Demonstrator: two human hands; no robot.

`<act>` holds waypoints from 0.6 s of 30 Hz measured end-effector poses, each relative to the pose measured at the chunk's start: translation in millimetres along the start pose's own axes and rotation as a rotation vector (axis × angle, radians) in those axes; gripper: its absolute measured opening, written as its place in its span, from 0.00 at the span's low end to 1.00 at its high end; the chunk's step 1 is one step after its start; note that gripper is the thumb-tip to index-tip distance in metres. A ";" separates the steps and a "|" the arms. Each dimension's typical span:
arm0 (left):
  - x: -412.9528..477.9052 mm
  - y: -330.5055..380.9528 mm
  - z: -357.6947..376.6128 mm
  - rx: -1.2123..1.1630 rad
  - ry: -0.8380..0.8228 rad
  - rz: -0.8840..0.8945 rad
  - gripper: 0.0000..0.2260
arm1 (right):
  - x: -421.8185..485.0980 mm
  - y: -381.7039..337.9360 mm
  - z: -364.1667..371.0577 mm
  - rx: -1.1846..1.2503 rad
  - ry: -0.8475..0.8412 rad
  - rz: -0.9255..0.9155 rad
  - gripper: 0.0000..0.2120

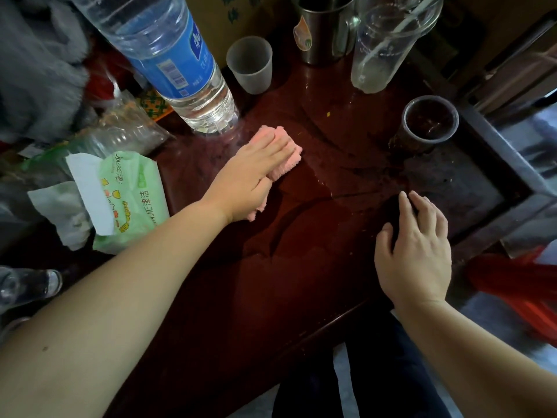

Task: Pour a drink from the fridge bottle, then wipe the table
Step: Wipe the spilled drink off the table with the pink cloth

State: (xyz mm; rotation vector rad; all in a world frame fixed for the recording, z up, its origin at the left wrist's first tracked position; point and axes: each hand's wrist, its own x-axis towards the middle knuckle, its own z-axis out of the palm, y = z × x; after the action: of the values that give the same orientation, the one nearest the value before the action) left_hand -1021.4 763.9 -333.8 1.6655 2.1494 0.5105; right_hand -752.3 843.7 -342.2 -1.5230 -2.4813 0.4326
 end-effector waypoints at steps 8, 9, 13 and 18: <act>-23.0 18.0 7.7 0.014 0.059 -0.052 0.26 | 0.0 0.2 -1.1 0.007 -0.010 0.005 0.24; -25.6 20.1 9.2 0.048 0.087 -0.034 0.26 | 0.1 -0.1 -1.4 0.004 -0.010 0.003 0.24; -35.9 29.8 17.8 0.114 0.137 -0.046 0.28 | 0.7 -0.8 -1.8 0.009 -0.016 0.012 0.24; -46.1 44.7 32.2 0.236 0.167 -0.183 0.30 | 0.6 -2.3 -3.3 0.018 -0.013 0.026 0.24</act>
State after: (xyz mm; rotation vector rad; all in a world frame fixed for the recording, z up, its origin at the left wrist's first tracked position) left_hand -957.4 731.5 -336.2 1.5671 2.5404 0.3654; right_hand -753.4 843.7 -338.3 -1.5525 -2.4626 0.4689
